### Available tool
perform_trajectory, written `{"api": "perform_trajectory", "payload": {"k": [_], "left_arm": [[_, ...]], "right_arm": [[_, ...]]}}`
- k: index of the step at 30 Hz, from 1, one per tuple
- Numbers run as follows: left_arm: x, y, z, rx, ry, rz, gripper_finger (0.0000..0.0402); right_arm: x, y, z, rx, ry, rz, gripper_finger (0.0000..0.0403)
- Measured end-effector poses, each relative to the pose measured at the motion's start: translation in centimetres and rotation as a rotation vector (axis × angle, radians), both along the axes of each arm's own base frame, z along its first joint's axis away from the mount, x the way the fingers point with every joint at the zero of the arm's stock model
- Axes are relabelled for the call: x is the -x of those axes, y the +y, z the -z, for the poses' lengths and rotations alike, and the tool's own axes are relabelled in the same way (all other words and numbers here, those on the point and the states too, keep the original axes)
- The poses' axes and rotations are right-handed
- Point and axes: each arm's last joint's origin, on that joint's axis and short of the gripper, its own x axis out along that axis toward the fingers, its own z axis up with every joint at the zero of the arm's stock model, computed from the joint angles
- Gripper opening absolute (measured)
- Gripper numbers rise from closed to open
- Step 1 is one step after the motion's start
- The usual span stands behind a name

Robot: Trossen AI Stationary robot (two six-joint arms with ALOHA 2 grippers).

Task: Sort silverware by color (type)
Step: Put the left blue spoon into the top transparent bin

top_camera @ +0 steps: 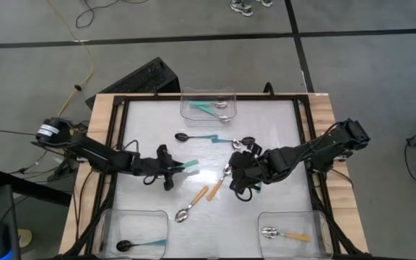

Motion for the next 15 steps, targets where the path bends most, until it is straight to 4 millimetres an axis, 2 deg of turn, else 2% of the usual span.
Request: {"api": "perform_trajectory", "payload": {"k": [7, 15], "left_arm": [[1.1, 0.4, -4.5, -0.067, -0.250, -0.007, 0.0042], [2.8, 0.9, -8.3, -0.114, -0.504, 0.016, 0.0042]], "right_arm": [[-0.8, 0.6, -0.7, 0.102, -0.097, -0.061, 0.0214], [-2.6, 1.1, -2.6, 0.260, -0.301, -0.144, 0.0214]]}}
